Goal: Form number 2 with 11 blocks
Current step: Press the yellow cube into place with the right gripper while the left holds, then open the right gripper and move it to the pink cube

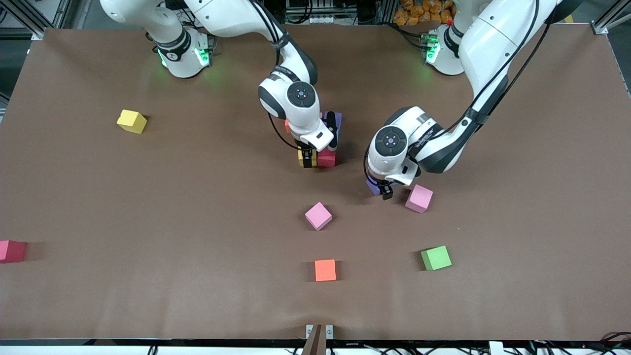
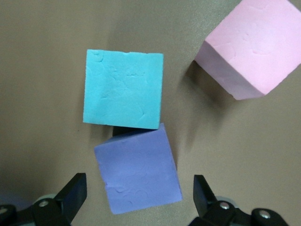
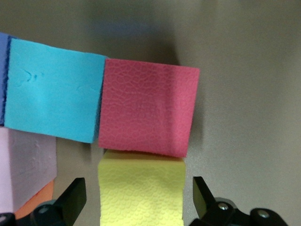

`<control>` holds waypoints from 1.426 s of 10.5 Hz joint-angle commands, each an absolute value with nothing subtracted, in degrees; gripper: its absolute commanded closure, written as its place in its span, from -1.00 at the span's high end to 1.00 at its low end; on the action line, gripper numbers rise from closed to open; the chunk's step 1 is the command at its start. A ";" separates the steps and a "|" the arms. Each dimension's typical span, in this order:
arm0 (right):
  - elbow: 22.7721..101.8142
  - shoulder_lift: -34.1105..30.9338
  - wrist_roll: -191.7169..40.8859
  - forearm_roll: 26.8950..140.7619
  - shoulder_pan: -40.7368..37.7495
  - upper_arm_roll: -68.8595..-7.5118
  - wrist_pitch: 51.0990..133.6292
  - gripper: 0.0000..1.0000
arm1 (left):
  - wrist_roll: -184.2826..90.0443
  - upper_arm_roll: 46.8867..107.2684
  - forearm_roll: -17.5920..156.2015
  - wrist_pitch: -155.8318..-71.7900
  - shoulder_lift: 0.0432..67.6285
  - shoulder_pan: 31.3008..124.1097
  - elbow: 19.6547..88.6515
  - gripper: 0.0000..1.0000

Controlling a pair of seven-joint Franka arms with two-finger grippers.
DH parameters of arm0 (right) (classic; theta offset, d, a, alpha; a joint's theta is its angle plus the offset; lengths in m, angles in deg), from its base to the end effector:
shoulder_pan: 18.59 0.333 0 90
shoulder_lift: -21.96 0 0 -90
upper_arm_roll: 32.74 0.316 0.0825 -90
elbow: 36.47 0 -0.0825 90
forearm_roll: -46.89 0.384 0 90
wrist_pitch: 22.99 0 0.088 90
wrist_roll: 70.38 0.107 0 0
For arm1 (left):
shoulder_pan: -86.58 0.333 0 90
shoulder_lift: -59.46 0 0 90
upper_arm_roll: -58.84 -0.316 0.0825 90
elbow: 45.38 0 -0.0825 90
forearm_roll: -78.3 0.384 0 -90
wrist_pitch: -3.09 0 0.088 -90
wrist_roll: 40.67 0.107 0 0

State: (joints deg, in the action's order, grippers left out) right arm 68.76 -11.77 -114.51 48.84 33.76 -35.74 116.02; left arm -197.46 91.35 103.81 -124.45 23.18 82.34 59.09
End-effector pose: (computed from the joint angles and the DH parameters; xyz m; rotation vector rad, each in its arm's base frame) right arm 0.4196 0.4920 0.2081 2.1676 2.2649 0.0035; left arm 0.5297 -0.3505 0.2226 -1.8059 -2.4506 -0.0276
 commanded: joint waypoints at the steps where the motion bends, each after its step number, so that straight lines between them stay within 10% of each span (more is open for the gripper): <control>1: 67.60 -11.97 -114.24 49.53 34.58 -36.69 115.61 1.00 | -201.95 91.27 104.49 -124.18 23.60 81.83 59.21 1.00; 10: 55.76 -10.20 -114.51 50.94 34.41 -40.90 97.18 1.00 | -201.86 91.27 104.49 -124.18 23.60 81.83 59.12 1.00; 15: 53.71 -11.69 -114.51 58.06 34.23 -53.20 106.79 1.00 | -201.51 91.27 104.75 -124.18 23.60 81.75 59.12 1.00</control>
